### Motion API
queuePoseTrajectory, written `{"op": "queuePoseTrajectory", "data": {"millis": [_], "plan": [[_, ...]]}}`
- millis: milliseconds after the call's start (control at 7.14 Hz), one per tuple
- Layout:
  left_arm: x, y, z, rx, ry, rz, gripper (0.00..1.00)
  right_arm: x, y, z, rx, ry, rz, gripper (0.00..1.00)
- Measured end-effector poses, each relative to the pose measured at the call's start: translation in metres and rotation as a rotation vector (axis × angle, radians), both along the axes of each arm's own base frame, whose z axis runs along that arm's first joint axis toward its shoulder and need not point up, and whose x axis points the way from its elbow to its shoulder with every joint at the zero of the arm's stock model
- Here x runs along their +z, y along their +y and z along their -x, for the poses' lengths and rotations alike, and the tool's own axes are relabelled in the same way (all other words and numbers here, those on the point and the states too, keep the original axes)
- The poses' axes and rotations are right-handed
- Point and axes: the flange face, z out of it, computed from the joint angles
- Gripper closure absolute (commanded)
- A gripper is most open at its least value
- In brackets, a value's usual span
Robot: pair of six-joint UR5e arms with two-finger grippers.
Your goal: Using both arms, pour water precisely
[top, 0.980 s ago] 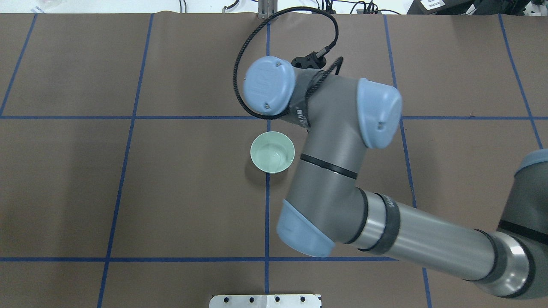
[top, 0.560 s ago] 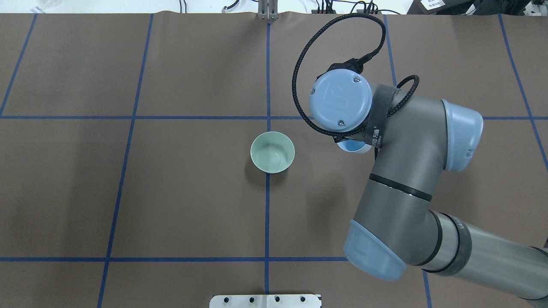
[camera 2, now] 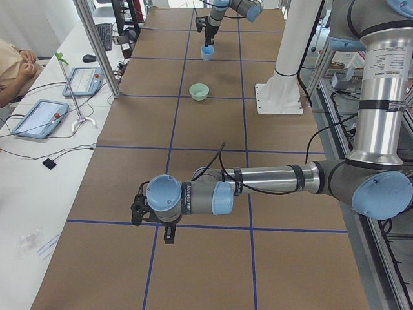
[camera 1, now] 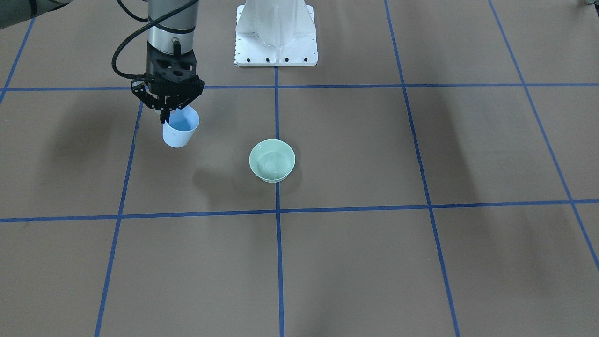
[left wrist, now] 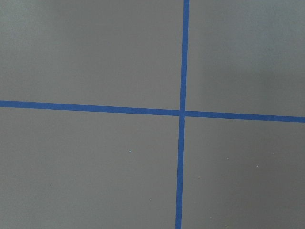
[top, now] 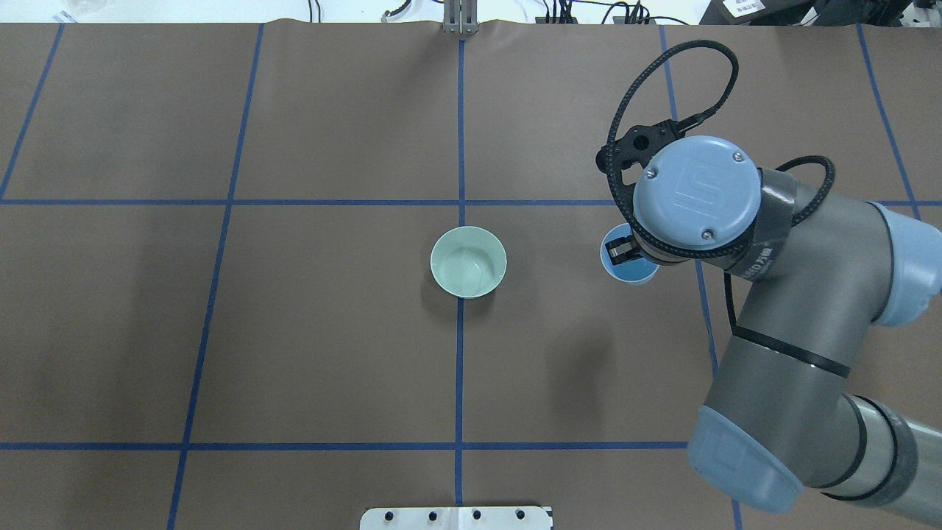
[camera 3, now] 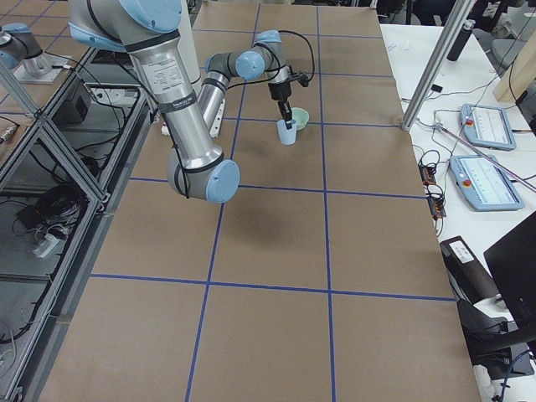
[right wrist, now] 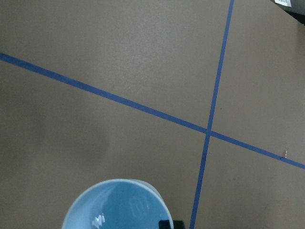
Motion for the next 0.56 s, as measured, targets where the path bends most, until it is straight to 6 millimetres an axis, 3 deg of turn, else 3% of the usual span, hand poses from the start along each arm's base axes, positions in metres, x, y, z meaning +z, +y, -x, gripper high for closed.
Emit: {"op": "queuePoseTrajectory", "data": {"millis": [560], "plan": [[-0.015, -0.002, 0.0, -0.011, -0.001, -0.014, 0.0, 0.067, 0.019, -0.029, -0.021, -0.103, -0.021, 1.0]]}}
